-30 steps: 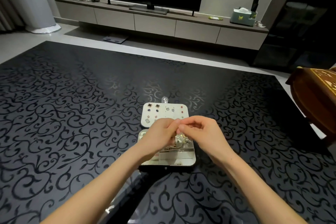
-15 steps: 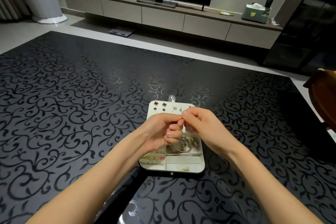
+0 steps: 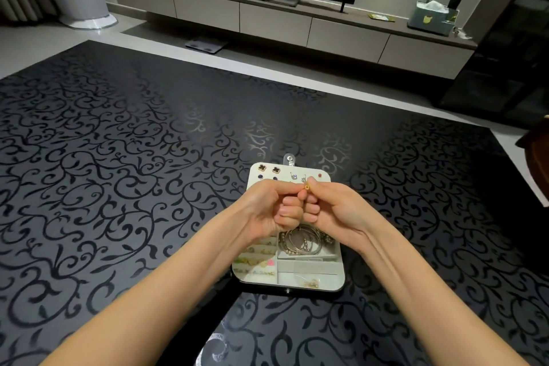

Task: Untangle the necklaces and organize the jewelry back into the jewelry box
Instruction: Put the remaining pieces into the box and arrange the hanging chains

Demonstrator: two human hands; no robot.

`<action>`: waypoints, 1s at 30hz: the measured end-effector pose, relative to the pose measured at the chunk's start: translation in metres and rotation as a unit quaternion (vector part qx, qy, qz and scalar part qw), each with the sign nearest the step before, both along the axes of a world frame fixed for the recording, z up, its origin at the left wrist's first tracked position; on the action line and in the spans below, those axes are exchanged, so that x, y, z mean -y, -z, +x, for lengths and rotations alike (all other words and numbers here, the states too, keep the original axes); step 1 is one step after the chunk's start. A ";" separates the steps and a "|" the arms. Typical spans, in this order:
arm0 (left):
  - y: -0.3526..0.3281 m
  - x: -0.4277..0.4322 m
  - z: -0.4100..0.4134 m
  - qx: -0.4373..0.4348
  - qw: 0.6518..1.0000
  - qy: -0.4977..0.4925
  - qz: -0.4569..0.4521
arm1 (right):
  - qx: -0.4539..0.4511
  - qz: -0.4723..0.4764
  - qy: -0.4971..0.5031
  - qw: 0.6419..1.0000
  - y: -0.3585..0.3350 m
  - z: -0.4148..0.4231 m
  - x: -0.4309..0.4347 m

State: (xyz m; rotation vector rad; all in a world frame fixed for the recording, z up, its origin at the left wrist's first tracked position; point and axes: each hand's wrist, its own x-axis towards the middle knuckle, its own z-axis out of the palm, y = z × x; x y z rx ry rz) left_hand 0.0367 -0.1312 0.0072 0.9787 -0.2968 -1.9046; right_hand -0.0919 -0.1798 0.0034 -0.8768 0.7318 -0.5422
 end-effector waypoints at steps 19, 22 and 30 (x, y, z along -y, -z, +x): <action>0.006 0.000 0.001 0.102 0.995 0.011 -0.008 | -0.011 0.109 -0.063 0.992 -0.001 -0.007 0.004; 0.006 0.003 -0.002 0.089 0.996 -0.023 0.016 | 0.038 0.129 -0.049 0.990 0.005 -0.008 0.003; 0.010 -0.008 0.015 0.208 0.974 -0.074 -0.056 | -0.154 -0.128 0.010 0.980 0.003 -0.012 0.019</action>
